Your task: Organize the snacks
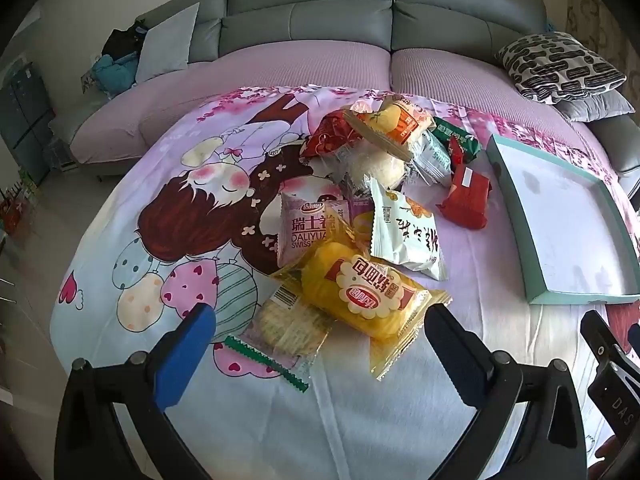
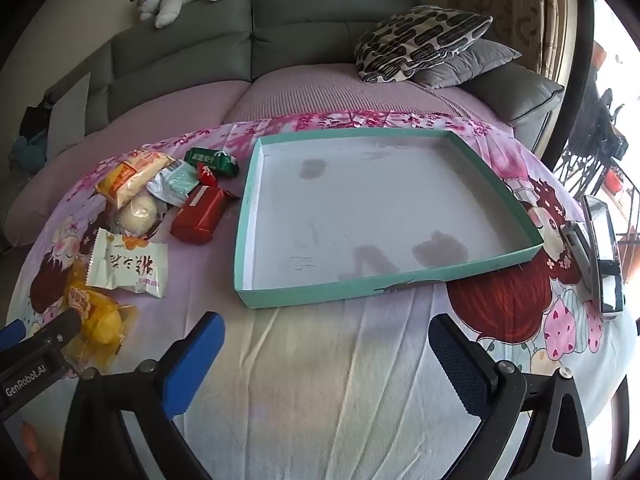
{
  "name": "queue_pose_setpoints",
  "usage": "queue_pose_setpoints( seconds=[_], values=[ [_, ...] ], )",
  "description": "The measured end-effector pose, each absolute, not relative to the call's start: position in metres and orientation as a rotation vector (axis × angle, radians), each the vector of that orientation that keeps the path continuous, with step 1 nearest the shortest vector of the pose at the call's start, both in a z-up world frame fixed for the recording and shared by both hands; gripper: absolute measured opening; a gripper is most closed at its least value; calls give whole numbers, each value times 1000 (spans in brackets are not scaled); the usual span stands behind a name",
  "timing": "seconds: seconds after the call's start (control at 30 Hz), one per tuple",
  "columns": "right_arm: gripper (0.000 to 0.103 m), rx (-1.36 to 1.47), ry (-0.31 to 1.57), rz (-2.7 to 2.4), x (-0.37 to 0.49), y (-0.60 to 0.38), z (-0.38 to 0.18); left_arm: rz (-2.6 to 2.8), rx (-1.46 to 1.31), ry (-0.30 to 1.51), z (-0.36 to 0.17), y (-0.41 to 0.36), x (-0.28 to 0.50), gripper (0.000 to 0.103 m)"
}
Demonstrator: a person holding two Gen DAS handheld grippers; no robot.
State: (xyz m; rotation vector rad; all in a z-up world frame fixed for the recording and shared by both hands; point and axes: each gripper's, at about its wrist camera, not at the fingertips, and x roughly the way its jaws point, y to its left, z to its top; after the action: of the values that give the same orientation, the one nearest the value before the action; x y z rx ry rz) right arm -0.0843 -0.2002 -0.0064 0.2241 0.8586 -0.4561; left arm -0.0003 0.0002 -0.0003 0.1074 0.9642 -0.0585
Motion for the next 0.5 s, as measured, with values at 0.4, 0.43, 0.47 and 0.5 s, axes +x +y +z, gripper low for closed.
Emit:
queue_pose_setpoints(
  seconds=[0.4,0.43,0.47,0.5],
  values=[
    [103,251,859,-473,-85,-205,-7,-58,102,970,1,2,-1,103],
    [103,251,860,-473,-84,-205,-7,-58,101,970,1,3,-1,103],
    [103,251,859,-473,-85,-205,-7,-58,101,970,1,3,-2,103],
    [103,251,859,-473,-85,-205,-7,-60,102,966,0,2,-1,103]
  ],
)
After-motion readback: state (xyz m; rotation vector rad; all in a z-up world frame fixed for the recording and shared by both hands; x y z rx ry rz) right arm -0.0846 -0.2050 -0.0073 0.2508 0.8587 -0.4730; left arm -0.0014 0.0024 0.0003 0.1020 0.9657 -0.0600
